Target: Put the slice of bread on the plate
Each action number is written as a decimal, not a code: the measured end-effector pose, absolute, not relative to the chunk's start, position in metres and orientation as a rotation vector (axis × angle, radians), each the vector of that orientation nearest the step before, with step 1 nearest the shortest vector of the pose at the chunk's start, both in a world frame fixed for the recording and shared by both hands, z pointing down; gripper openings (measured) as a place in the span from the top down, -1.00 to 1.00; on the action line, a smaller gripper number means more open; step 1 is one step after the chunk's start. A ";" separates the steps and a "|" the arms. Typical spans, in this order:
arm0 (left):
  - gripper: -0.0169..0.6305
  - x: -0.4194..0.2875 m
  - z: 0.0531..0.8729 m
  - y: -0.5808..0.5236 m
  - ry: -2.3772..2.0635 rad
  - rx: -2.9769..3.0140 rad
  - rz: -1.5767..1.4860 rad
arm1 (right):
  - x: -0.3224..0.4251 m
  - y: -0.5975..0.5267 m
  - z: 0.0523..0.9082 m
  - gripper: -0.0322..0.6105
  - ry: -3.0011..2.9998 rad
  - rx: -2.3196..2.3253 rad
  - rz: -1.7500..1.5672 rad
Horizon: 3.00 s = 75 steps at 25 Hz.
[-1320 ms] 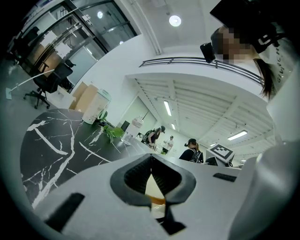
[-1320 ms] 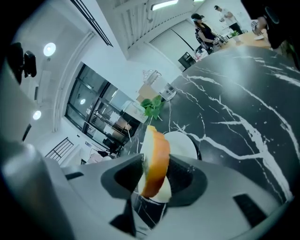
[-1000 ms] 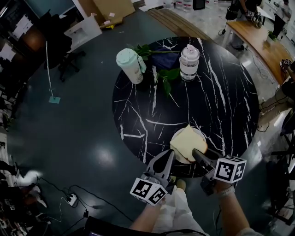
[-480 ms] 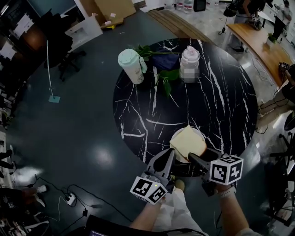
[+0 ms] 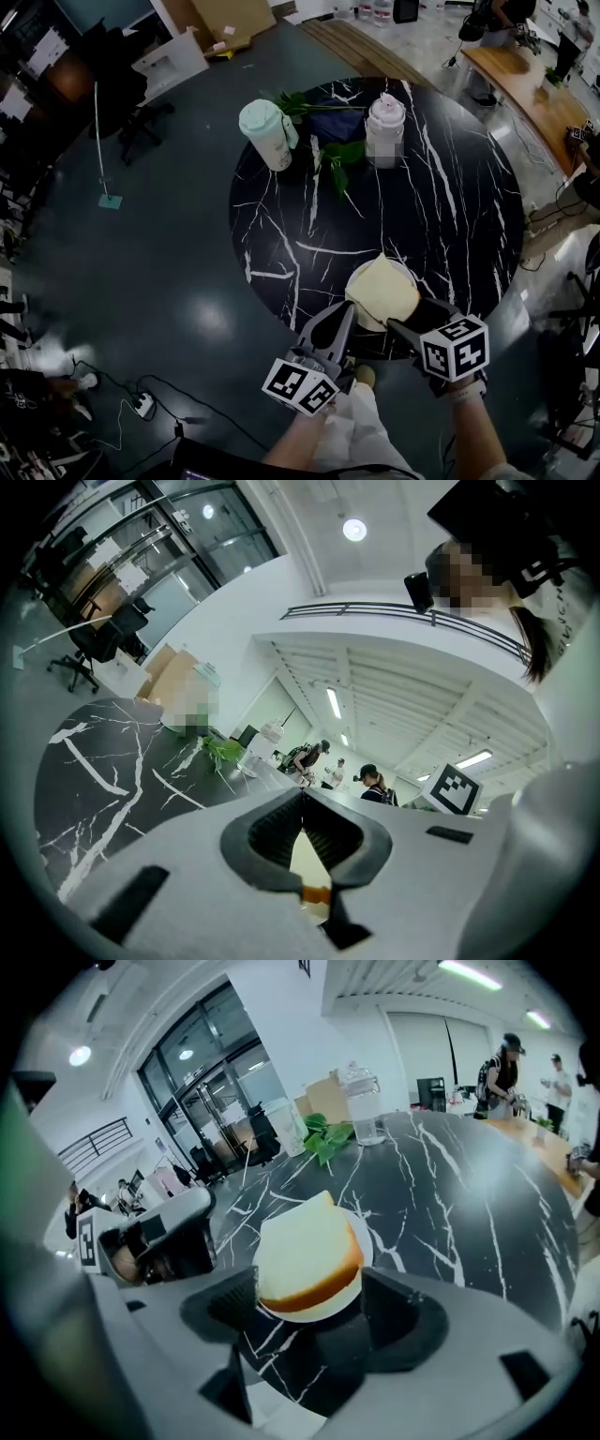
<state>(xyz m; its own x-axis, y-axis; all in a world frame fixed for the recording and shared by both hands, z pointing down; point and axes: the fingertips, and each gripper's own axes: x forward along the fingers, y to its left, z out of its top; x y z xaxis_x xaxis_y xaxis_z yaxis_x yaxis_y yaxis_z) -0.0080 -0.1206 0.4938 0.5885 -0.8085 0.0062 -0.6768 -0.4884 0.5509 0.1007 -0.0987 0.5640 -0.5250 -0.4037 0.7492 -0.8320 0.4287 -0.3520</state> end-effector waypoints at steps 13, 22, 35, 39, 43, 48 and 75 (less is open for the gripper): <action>0.92 -0.002 0.494 -0.119 -1.176 2.320 -0.335 | 0.102 -0.088 0.546 -0.07 -2.196 1.014 0.908; 0.92 0.004 0.478 -0.117 -1.163 2.352 -0.325 | 0.093 -0.085 0.515 0.18 -2.306 1.026 0.852; 0.92 0.009 0.435 -0.106 -1.130 2.423 -0.316 | 0.086 -0.080 0.446 0.86 -2.519 1.148 0.812; 0.92 0.019 0.419 -0.102 -1.095 2.452 -0.325 | 0.084 -0.079 0.428 0.87 -2.554 1.185 0.743; 0.92 0.024 0.399 -0.099 -1.085 2.471 -0.343 | 0.080 -0.078 0.407 0.87 -2.584 1.182 0.695; 0.92 0.027 0.382 -0.094 -1.068 2.503 -0.350 | 0.079 -0.074 0.391 0.87 -2.611 1.192 0.653; 0.92 0.015 0.385 -0.086 -1.081 2.492 -0.324 | 0.078 -0.060 0.400 0.87 -2.594 1.267 0.686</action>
